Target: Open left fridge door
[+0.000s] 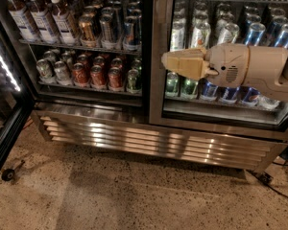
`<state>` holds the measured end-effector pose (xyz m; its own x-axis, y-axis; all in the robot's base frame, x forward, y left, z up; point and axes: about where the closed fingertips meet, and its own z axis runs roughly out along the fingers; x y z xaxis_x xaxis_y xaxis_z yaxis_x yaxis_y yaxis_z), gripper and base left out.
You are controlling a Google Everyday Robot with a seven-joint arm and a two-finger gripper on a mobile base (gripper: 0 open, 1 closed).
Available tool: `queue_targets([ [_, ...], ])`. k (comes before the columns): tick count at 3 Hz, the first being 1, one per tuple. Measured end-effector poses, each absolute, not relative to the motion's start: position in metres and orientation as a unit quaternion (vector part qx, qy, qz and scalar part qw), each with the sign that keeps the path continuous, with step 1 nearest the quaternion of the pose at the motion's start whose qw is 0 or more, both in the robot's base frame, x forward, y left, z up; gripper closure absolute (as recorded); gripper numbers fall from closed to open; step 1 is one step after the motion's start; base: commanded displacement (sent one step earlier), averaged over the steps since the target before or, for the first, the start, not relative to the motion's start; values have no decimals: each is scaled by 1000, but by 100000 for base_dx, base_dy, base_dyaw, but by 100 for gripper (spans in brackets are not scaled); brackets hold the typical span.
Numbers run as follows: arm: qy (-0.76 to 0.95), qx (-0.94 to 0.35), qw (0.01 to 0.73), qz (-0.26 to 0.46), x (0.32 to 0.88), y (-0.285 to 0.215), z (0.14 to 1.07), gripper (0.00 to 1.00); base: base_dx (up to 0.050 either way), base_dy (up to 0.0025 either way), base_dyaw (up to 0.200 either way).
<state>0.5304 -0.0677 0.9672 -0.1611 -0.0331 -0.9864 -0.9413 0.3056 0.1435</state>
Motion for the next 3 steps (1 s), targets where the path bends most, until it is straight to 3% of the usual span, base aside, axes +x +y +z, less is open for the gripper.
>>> queue_targets([
  [2, 622, -392, 516, 440, 530, -68, 967, 35, 0, 0, 0],
  [3, 622, -392, 516, 440, 530, -68, 967, 4, 0, 0, 0],
])
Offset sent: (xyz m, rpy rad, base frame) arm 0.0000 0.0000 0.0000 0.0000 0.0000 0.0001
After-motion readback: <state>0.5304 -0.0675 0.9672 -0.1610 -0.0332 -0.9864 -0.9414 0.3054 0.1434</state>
